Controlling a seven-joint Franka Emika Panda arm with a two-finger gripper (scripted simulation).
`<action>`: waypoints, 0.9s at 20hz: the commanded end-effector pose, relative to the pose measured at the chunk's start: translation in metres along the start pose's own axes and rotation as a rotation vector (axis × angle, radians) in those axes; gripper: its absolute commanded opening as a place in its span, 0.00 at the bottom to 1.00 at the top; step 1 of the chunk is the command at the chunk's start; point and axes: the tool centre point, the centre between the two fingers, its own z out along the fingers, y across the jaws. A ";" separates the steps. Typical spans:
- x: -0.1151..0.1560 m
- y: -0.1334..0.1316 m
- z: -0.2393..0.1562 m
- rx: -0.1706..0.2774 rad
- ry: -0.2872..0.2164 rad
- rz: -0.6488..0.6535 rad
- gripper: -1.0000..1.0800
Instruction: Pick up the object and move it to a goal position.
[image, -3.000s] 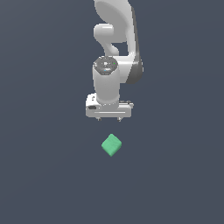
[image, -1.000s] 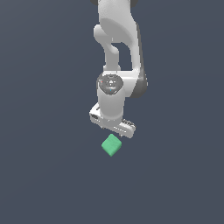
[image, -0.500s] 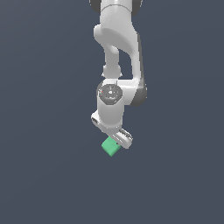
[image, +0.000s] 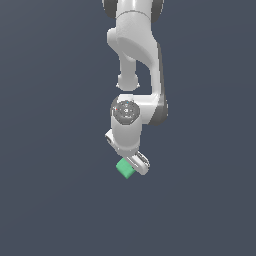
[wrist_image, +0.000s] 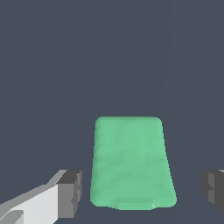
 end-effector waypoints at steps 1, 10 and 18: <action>0.001 0.000 0.000 0.000 0.001 0.008 0.96; 0.000 0.000 0.025 0.000 0.000 0.005 0.96; 0.000 0.000 0.051 0.000 0.001 0.008 0.96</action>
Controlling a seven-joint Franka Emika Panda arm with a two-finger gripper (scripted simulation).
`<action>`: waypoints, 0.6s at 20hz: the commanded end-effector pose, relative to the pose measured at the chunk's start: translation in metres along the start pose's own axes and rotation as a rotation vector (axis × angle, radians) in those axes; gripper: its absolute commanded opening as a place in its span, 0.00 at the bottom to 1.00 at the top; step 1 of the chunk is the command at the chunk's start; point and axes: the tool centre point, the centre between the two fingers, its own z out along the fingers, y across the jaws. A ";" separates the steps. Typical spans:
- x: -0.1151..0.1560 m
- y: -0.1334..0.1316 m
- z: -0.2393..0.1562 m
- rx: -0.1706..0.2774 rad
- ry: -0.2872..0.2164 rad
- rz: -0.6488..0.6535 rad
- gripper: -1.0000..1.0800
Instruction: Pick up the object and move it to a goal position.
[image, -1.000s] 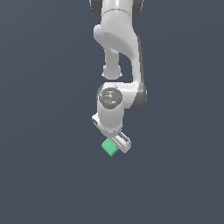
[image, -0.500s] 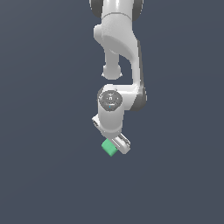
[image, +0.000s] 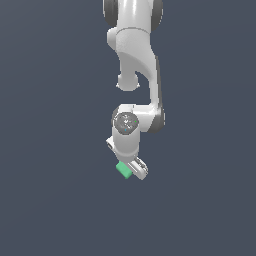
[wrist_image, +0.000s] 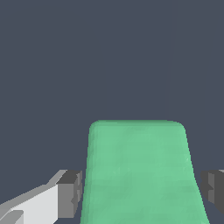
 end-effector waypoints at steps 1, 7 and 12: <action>-0.002 0.001 0.010 -0.007 -0.006 -0.001 0.96; -0.002 0.001 0.010 -0.007 -0.006 -0.001 0.00; -0.002 0.001 0.010 -0.007 -0.006 -0.001 0.00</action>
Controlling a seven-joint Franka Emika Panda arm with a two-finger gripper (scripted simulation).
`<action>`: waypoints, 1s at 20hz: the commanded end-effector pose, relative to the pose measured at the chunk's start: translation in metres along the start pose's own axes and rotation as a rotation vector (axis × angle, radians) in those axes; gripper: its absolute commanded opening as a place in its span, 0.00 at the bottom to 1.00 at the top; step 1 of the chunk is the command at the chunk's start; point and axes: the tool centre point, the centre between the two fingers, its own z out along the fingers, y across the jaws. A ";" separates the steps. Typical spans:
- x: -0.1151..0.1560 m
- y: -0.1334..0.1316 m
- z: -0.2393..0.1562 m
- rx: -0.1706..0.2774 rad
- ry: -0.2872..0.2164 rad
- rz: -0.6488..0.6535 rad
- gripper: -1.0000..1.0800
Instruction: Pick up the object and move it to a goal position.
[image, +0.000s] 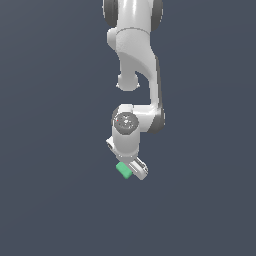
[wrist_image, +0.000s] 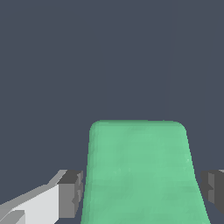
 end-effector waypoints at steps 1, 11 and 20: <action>0.000 -0.001 0.000 0.001 0.000 -0.001 0.00; -0.010 0.006 -0.018 0.001 0.000 -0.001 0.00; -0.037 0.024 -0.067 0.000 -0.002 -0.001 0.00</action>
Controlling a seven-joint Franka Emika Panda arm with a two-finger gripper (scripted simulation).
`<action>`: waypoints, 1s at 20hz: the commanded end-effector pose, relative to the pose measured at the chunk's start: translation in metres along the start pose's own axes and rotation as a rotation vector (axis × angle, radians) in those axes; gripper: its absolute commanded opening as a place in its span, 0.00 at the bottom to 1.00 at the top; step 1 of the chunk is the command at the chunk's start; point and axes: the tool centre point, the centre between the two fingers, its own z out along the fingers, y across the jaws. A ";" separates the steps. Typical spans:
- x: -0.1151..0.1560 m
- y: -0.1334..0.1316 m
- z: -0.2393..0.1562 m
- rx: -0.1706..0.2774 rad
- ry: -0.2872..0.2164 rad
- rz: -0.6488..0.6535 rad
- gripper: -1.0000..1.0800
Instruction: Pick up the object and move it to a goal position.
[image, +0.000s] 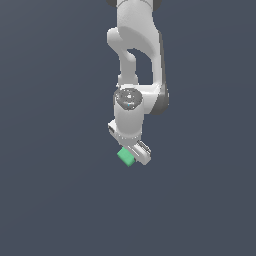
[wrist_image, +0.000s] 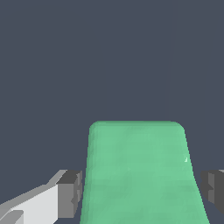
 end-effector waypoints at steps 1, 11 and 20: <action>-0.010 0.006 -0.018 0.001 0.000 0.000 0.00; -0.051 0.034 -0.096 -0.001 -0.002 0.000 0.00; -0.089 0.060 -0.171 -0.004 -0.002 0.000 0.00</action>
